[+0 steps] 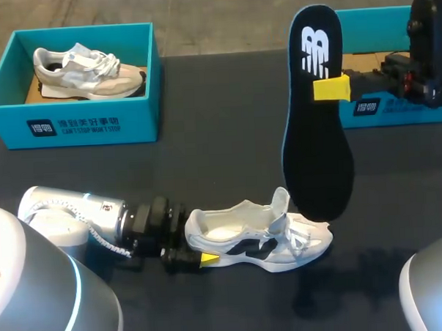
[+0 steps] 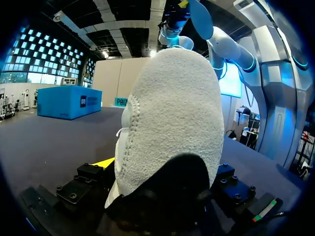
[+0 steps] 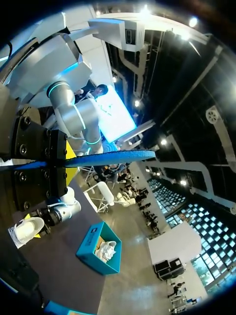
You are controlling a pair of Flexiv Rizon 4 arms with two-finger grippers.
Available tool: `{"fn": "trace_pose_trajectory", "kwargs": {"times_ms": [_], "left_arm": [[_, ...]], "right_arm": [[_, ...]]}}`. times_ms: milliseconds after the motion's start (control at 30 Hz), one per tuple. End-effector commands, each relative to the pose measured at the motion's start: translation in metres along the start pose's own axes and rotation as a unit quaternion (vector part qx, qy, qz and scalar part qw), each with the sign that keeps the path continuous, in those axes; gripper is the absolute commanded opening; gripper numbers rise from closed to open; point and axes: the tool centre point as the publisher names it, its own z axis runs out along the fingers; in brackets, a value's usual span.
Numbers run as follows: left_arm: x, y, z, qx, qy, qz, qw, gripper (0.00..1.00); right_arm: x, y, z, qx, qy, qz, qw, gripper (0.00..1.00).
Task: Take the shoe out of the shoebox, open the shoe tongue, remove and reinsert the insole, then place the shoe into the shoebox
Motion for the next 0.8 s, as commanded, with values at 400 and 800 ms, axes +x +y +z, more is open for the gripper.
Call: {"fn": "trace_pose_trajectory", "kwargs": {"times_ms": [400,800], "left_arm": [[-0.001,-0.001,-0.027,-0.058,-0.006,0.02,0.998,1.0],[0.007,0.003,-0.06,-0.131,0.028,0.03,0.991,1.0]], "right_arm": [[-0.002,0.001,0.002,0.001,0.001,0.001,1.0,0.0],[-0.002,0.001,0.002,0.001,0.001,0.001,1.0,0.0]]}}
